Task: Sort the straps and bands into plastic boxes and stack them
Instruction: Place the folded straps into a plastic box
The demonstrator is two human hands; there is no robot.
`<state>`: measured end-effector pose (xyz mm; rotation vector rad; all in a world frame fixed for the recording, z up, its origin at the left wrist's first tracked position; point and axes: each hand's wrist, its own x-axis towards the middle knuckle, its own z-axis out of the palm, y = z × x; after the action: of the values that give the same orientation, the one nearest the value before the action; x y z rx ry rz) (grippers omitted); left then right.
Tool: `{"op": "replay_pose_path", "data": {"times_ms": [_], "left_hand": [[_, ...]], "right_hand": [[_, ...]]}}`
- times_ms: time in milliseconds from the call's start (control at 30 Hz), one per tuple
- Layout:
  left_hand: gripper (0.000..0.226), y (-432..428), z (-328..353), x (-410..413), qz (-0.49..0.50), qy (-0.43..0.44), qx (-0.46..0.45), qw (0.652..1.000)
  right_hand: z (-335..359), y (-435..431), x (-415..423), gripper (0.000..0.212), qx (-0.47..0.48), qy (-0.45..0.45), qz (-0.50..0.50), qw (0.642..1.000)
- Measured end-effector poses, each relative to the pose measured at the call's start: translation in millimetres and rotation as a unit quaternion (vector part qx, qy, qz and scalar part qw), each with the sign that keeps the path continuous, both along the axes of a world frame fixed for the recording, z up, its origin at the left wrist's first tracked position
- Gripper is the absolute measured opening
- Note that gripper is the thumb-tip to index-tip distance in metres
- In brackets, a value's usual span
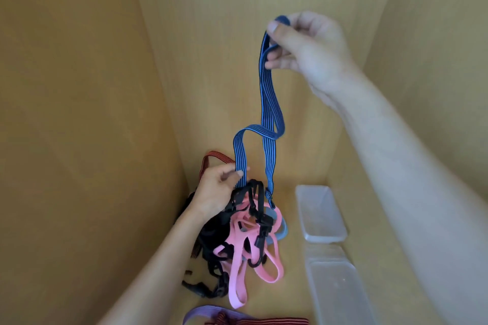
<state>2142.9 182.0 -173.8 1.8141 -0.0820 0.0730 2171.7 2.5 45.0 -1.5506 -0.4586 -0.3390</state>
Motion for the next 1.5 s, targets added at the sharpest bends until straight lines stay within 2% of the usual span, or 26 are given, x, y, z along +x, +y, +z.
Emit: {"op": "replay_pose_path", "data": {"times_ms": [233, 400, 533, 633, 767, 867, 1067, 1167, 1367, 1500], "left_hand": [[0.025, 5.4, 14.5, 14.7, -0.017, -0.051, 0.08, 0.995], [0.022, 11.6, 5.1, 19.0, -0.069, 0.021, 0.206, 0.976], [0.024, 14.8, -5.6, 14.1, -0.097, 0.095, 0.16, 0.978], [0.02, 19.4, -16.7, 12.1, -0.103, 0.123, 0.168, 0.973], [0.022, 23.9, -33.3, 12.9, -0.083, 0.149, 0.162, 0.972], [0.023, 28.5, -43.3, 11.2, -0.048, 0.2, 0.122, 0.971], [0.031, 27.9, -58.2, 0.7, -0.059, 0.285, 0.112, 0.95], [0.036, 19.8, -57.6, -3.9, -0.056, 0.294, 0.084, 0.951], [0.034, 16.7, -64.2, -8.6, -0.072, 0.309, 0.07, 0.946], [0.023, 14.5, -70.3, -10.0, -0.088, 0.305, 0.075, 0.945]], "right_hand": [[-34.2, -9.1, 4.9, 0.012, -0.136, 0.054, -0.017, 0.989], [-44.3, -20.7, 5.2, 0.014, -0.154, 0.057, -0.02, 0.986], [-48.4, -22.6, 6.3, 0.013, -0.143, 0.059, -0.012, 0.988], [-53.2, -21.5, 7.7, 0.012, -0.146, 0.065, -0.007, 0.987], [-57.4, -20.4, 9.0, 0.012, -0.154, 0.075, -0.001, 0.985], [-58.4, -21.7, 8.7, 0.012, -0.146, 0.066, -0.009, 0.987], [-47.1, -36.6, 13.1, 0.011, 0.022, 0.023, -0.079, 0.996], [-45.0, -40.4, 15.0, 0.01, 0.057, 0.015, -0.094, 0.994], [-46.2, -34.4, 13.1, 0.01, 0.059, 0.017, -0.079, 0.995], [-41.2, -31.6, 9.9, 0.011, 0.073, 0.012, -0.069, 0.995]]}}
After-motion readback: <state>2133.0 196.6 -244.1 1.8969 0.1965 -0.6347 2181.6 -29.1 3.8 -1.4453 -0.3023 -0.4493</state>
